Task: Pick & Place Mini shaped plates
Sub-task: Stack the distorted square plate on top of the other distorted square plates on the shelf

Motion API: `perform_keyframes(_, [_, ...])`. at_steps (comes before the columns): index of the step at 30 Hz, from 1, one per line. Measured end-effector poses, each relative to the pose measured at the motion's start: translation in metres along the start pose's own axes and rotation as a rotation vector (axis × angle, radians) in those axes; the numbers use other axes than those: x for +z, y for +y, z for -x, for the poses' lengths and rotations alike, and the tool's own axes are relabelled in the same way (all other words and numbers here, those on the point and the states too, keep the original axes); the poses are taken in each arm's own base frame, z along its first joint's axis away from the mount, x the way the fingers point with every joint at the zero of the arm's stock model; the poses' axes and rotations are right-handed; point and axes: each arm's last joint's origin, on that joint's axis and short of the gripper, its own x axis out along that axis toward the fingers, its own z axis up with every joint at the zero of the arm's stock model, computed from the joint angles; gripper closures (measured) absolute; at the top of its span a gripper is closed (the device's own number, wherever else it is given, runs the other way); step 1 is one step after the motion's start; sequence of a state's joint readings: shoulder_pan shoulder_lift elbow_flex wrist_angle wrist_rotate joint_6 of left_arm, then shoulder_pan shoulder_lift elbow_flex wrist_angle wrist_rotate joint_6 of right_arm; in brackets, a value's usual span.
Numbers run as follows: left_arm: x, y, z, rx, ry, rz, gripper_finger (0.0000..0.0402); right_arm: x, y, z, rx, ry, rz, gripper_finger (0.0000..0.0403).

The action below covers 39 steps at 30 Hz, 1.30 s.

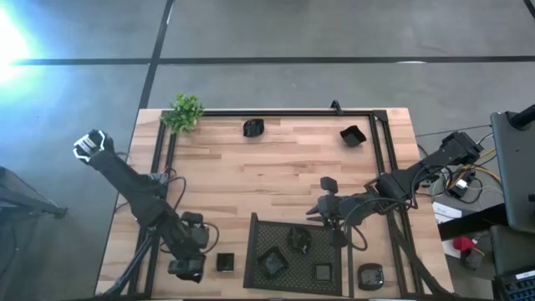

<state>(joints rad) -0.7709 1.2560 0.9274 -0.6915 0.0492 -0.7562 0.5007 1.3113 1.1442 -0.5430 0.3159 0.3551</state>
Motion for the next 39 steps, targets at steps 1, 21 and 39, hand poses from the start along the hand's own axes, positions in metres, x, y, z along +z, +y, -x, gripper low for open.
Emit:
perform_keyframes(1, [0.003,-0.002,0.005,0.009,-0.011,0.002,0.0401,0.000,0.000,0.000,0.000,0.000,0.000,0.0344])
perform_keyframes(21, [0.090,-0.013,0.111,0.091,-0.442,-0.059,0.0401,0.000,0.000,0.000,0.000,-0.001,0.000,0.0344])
perform_keyframes(39, [0.167,0.006,0.050,0.069,-0.550,0.210,0.0402,0.001,-0.001,0.005,0.005,-0.015,0.022,0.0344])
